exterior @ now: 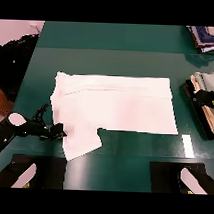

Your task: Fold the shirts.

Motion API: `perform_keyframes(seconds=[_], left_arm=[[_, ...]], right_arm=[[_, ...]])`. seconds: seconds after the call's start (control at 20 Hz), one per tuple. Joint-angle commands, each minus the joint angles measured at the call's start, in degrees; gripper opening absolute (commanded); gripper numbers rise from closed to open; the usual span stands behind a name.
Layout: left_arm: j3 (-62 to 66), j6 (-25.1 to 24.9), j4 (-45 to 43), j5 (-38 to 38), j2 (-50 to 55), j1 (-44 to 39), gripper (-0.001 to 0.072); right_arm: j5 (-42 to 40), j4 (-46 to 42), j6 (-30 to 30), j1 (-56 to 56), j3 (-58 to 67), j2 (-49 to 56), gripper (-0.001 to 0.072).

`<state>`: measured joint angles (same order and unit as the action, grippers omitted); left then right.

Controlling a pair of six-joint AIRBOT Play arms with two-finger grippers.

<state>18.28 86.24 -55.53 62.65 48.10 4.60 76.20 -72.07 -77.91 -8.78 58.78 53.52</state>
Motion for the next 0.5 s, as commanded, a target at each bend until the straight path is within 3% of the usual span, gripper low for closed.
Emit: perform_keyframes(seconds=[0.0, 0.2, 0.45], left_arm=[[-0.02, -2.82, 2.34, 0.48, -0.02, 0.07, 0.0027], [4.33, -5.97, 1.95, 5.92, -0.02, 0.07, 0.0026], [9.33, -6.78, 1.97, 4.31, 0.00, 0.07, 0.0026]], right_arm=[[3.56, -2.34, -0.02, -0.22, -2.71, -0.39, 0.0448], [4.66, -2.49, -0.02, -7.78, -13.11, -0.39, 0.0447], [2.08, 2.12, 1.11, -19.63, -24.68, 1.60, 0.0447]])
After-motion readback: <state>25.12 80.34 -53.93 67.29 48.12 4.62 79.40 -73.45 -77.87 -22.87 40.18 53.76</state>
